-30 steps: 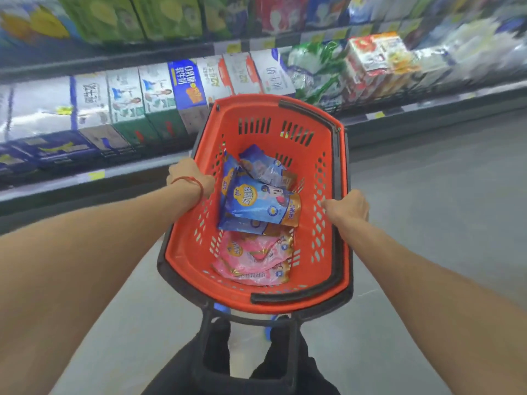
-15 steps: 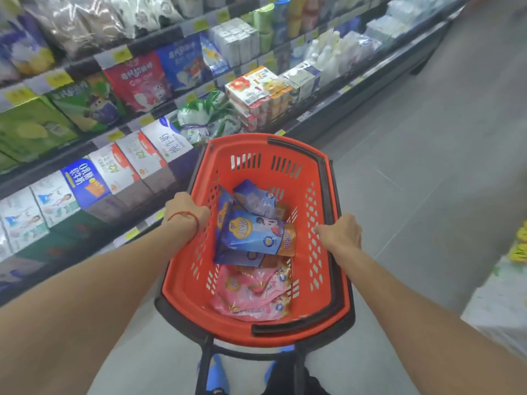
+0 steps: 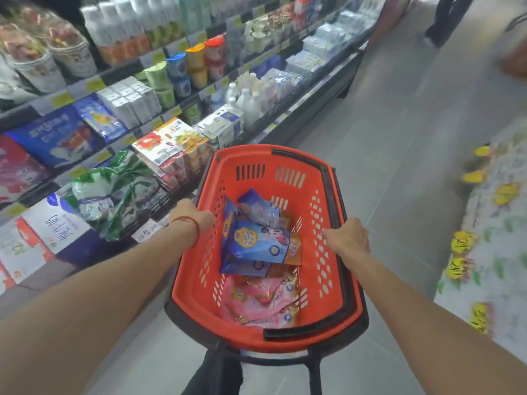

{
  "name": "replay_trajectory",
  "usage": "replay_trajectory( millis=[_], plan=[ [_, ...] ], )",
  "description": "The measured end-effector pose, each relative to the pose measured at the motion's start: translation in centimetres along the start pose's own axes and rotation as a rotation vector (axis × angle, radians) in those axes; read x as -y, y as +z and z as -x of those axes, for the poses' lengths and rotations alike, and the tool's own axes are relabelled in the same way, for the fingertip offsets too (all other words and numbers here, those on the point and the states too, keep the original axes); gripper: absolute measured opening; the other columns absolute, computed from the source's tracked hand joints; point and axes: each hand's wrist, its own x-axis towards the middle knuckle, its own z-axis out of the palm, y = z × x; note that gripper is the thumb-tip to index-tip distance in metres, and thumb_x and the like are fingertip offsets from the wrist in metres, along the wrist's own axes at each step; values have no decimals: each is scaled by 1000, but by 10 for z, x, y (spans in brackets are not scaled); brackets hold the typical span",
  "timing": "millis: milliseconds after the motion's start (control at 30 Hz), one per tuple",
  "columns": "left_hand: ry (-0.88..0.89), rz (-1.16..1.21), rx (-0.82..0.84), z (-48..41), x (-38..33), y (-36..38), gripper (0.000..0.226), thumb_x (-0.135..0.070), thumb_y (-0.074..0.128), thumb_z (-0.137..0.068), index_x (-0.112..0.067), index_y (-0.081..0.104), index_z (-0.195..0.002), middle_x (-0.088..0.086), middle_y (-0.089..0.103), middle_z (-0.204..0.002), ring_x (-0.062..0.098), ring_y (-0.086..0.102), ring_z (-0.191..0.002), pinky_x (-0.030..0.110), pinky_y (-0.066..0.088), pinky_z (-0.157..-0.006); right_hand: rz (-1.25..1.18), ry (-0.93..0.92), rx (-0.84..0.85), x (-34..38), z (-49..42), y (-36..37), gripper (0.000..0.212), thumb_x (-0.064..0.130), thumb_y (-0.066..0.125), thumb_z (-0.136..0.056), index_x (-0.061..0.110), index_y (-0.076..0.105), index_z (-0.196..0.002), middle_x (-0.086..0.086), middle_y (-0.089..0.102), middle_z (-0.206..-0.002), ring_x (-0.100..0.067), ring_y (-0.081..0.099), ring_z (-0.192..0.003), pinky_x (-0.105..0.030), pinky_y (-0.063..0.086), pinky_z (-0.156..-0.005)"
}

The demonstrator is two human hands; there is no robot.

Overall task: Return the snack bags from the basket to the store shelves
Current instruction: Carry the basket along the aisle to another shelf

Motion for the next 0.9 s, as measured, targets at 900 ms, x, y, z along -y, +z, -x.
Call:
replay_trajectory(
  millis=[900],
  plan=[
    [157, -173, 120, -350, -574, 191, 37, -20, 74, -74, 4, 64, -101, 23, 67, -103, 38, 66, -93, 42, 58, -79, -223, 186, -49, 181, -573, -145, 38, 40, 76, -87, 8, 62, -101, -7, 71, -91, -21, 70, -74, -28, 51, -58]
  ],
)
